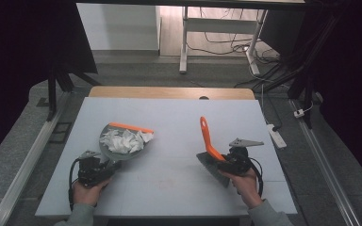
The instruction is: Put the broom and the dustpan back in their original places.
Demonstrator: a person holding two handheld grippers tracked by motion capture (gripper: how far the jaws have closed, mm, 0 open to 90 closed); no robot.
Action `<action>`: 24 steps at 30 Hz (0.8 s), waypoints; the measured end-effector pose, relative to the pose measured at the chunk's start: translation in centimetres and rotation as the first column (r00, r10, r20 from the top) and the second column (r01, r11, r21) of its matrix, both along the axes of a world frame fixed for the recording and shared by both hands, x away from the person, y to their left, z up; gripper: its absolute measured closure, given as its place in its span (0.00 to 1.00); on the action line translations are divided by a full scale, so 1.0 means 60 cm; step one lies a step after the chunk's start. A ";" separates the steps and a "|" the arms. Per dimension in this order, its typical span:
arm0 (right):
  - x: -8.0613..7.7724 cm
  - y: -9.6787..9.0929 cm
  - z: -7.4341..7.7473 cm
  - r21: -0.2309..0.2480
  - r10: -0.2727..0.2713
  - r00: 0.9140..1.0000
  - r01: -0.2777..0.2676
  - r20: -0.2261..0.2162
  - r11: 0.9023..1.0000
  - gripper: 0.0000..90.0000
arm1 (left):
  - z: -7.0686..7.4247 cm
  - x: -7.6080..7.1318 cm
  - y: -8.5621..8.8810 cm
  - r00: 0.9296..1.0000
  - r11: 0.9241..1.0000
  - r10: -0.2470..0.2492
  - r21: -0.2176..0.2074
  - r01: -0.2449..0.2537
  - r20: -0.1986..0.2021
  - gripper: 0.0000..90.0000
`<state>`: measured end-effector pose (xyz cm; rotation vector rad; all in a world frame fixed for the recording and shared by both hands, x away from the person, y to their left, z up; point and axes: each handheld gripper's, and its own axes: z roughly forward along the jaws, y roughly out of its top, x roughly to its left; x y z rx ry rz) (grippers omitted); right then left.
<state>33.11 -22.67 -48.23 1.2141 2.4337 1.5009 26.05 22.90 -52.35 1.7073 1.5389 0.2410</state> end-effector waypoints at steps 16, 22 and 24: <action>0.015 -0.003 -0.027 -0.052 -0.048 0.997 0.044 -0.068 0.998 0.79 | -0.017 0.016 0.012 0.990 0.991 0.132 -0.014 -0.133 -0.045 0.68; 0.016 -0.001 -0.033 -0.080 -0.045 0.997 0.040 -0.066 0.996 0.79 | -0.022 0.020 0.005 0.989 0.991 0.132 -0.005 -0.132 -0.061 0.68; 0.019 -0.001 -0.037 -0.090 -0.048 0.997 0.042 -0.068 0.995 0.79 | -0.024 0.022 0.001 0.990 0.992 0.126 -0.002 -0.126 -0.068 0.68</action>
